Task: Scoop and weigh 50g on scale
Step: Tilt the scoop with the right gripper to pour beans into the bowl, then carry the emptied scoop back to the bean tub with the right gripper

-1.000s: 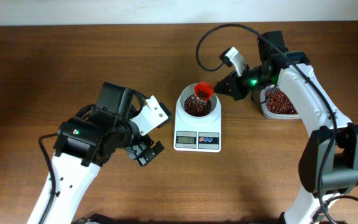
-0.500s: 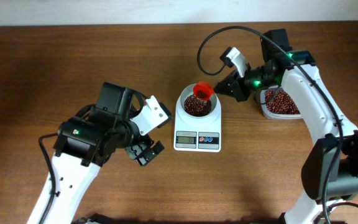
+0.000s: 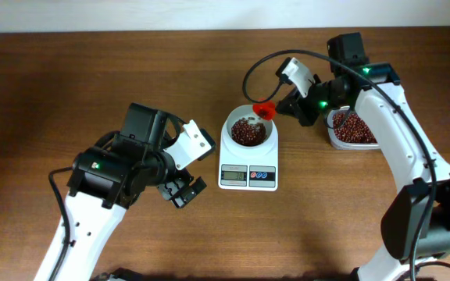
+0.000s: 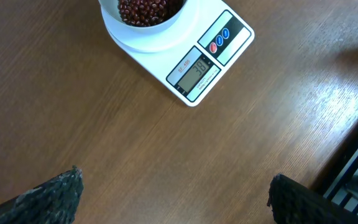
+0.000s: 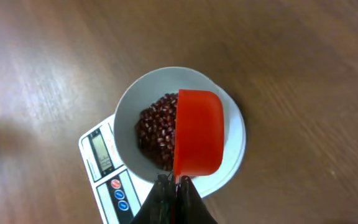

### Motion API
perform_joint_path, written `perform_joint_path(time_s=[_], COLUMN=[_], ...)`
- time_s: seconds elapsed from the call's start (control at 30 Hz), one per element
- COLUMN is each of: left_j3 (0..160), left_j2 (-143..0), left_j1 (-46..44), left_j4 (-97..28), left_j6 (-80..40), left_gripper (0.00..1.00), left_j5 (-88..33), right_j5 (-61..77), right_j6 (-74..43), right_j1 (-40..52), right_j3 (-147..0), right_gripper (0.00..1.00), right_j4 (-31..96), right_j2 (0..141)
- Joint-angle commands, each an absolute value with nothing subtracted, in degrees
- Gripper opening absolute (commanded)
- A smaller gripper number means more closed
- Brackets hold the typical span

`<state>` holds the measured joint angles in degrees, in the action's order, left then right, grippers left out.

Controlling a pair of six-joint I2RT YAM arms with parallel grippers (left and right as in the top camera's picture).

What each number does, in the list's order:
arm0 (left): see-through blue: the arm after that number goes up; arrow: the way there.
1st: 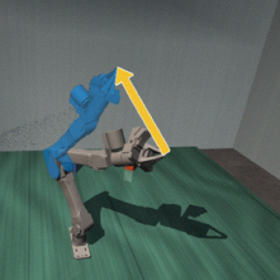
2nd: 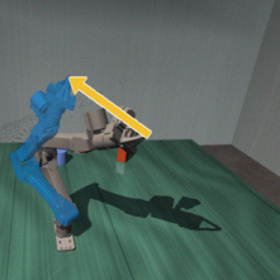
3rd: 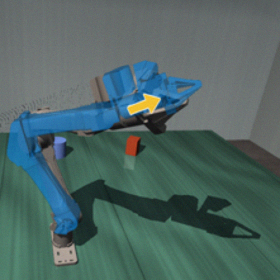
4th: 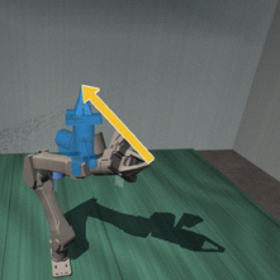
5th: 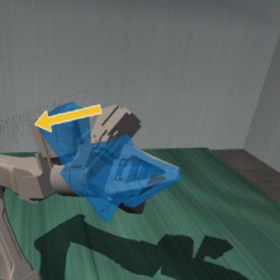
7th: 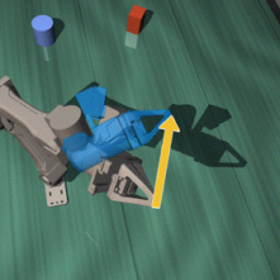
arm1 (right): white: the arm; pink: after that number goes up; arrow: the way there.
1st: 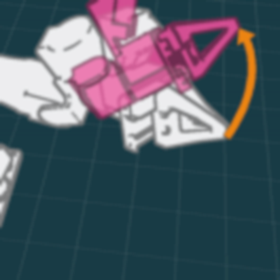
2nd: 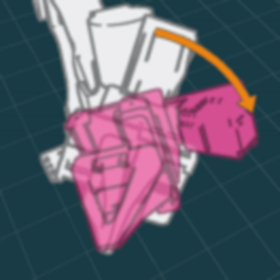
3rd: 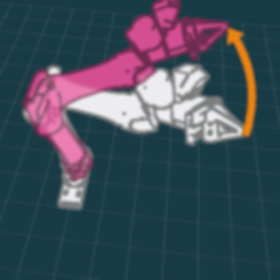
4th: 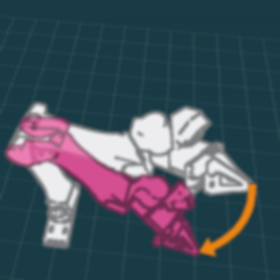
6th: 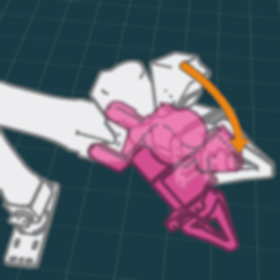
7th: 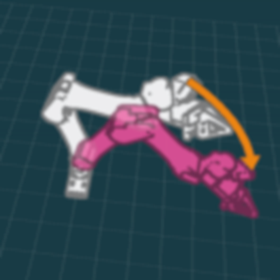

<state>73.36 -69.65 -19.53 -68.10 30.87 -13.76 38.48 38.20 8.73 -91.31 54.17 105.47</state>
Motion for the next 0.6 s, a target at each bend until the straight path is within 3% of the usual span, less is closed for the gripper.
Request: perform_joint_path(time_s=[0.0,0.03,0.13,0.2,0.27,0.5,0.57], left_j3=[74.1,74.1,74.1,74.1,74.1,74.1,74.1], left_j2=[-69.5,-69.5,-69.5,-69.5,-69.5,-69.5,-69.5], left_j1=[-19.3,-19.3,-19.3,-19.3,-19.3,-19.3,-19.3], left_j4=[-68.1,-68.1,-68.1,-68.1,-68.1,-68.1,-68.1], left_j6=[31.8,31.8,31.8,31.8,31.8,31.8,31.8], left_gripper=[0.99,0.99,0.99,0.99,0.99,0.99,0.99], left_j5=[-14.8,-14.8,-14.8,-14.8,-14.8,-14.8,-14.8], right_j5=[38.5,33.9,41.8,35.8,43.7,33.3,36.2], right_j6=[39.0,39.0,39.1,38.9,38.8,38.8,38.8], right_j1=[9.0,9.1,9.0,9.1,9.8,11.6,11.6], right_j3=[-92.6,-92.6,-92.6,-92.6,-92.6,-92.6,-92.6], right_gripper=[0.04,0.04,0.04,0.04,0.04,0.04,0.04], right_j4=[53.0,52.6,54.5,53.0,54.6,53.1,54.3], right_j2=[103.4,103.4,102.7,102.7,102.2,102.0,101.4])
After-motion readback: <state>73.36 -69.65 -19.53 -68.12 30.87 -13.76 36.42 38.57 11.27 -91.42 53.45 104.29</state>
